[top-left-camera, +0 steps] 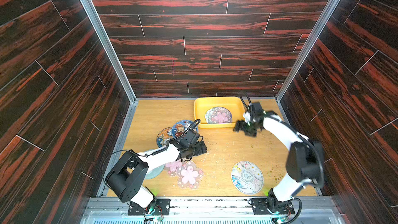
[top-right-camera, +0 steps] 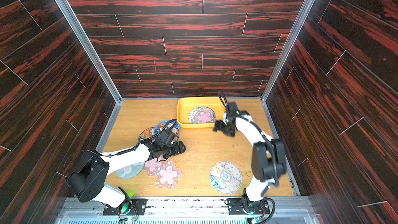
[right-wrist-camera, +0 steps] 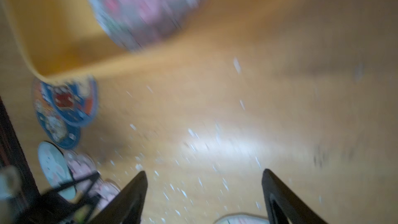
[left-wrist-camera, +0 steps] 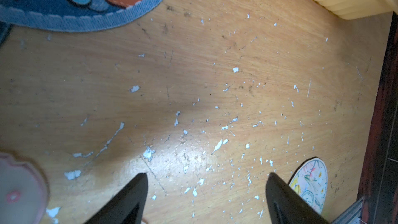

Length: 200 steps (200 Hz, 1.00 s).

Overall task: Put the coasters into the storage box
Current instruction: Move the coaster to the center of the board.

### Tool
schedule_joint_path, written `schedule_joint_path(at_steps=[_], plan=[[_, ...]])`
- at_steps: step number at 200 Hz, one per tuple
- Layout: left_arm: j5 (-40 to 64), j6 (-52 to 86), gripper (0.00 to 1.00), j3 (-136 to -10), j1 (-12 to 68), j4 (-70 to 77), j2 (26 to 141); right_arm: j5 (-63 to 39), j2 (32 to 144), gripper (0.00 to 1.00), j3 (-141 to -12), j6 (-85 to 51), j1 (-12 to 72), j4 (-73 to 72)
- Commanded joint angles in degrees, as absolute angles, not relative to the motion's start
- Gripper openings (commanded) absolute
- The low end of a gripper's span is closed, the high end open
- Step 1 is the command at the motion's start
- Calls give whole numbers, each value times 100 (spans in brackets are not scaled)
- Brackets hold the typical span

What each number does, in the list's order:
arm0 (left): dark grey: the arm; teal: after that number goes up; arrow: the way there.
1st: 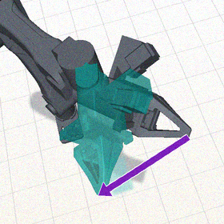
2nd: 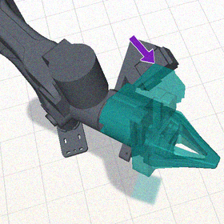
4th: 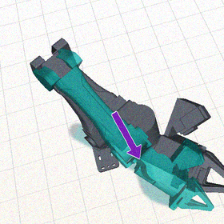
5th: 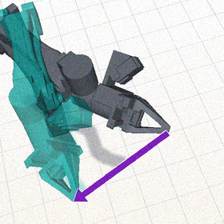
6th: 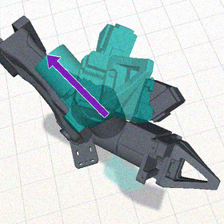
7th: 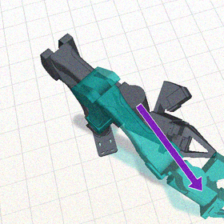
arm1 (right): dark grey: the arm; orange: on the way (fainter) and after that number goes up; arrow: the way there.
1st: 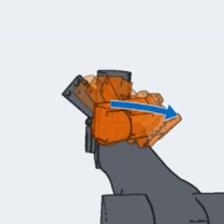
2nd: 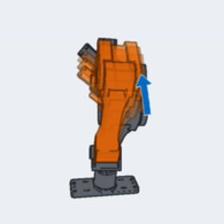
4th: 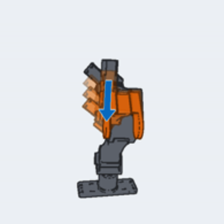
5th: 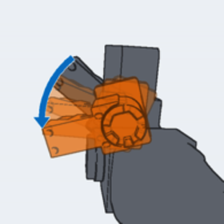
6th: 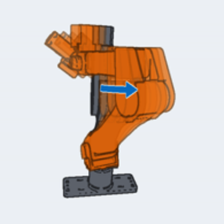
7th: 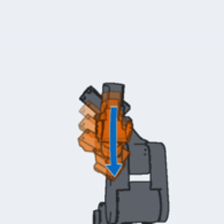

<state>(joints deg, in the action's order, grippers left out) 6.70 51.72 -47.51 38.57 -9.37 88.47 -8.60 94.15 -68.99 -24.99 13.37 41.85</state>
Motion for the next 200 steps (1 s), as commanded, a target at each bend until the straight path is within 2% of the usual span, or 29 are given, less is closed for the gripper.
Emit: schedule_joint_path(at_steps=[1,35,85,139,200], plan=[[693,5060,90,-4885,3823,-1063,8802,-1059,8692,86,-5964,-2942,1237,3922],[754,5020,90,-4895,3821,-1039,8857,-1208,7854,88,-4559,-3558,1055,3643],[829,4985,91,-4957,3832,-1043,8936,-779,7077,94,-3419,-4369,888,3657],[837,4950,92,-4944,3832,-1083,8904,-150,6600,99,-2942,-4865,611,4058],[853,4931,92,-4939,3832,-1107,8912,190,6164,99,-2672,-5264,358,4402]])
